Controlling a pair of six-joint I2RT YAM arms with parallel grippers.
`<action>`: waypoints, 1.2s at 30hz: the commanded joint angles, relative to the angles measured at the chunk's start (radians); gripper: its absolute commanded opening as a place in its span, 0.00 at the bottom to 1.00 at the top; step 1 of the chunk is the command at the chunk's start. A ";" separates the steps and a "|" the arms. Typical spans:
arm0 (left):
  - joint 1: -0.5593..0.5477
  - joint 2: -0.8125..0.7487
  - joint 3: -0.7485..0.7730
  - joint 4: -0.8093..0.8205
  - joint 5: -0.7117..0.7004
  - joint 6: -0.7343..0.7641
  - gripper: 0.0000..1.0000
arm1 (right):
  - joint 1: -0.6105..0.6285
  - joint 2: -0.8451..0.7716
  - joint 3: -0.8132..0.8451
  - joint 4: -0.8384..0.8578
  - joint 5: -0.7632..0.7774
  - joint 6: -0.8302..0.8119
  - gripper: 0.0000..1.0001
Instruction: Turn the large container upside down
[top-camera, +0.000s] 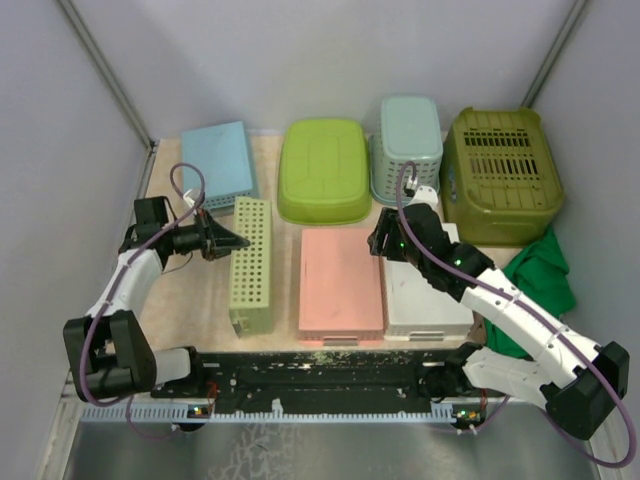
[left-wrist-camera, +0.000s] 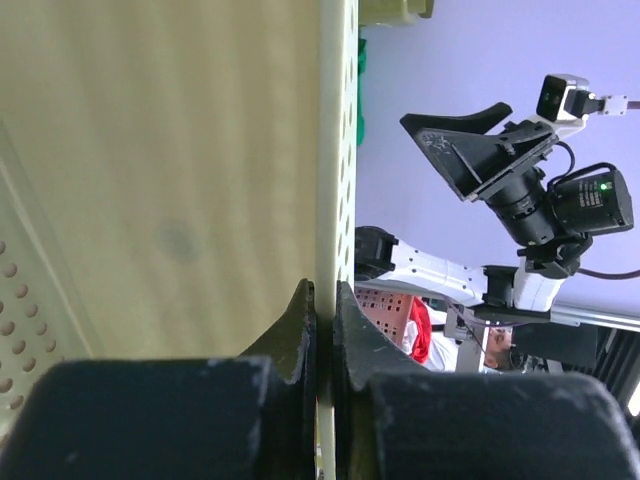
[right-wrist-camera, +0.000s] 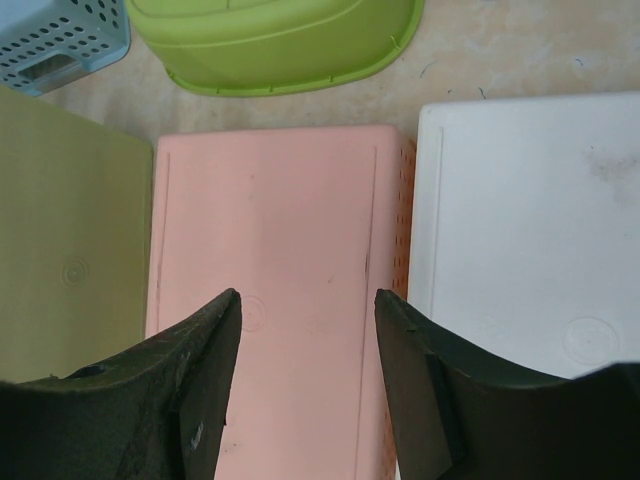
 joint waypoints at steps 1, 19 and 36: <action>0.035 0.018 0.029 -0.197 -0.195 0.221 0.00 | -0.007 -0.019 0.031 0.036 0.007 -0.016 0.56; 0.040 -0.062 0.127 -0.410 -0.758 0.351 0.02 | -0.006 0.044 0.042 0.078 -0.029 -0.032 0.56; -0.068 -0.135 0.122 -0.193 -0.258 0.281 0.00 | -0.006 0.107 0.067 0.107 -0.066 -0.026 0.55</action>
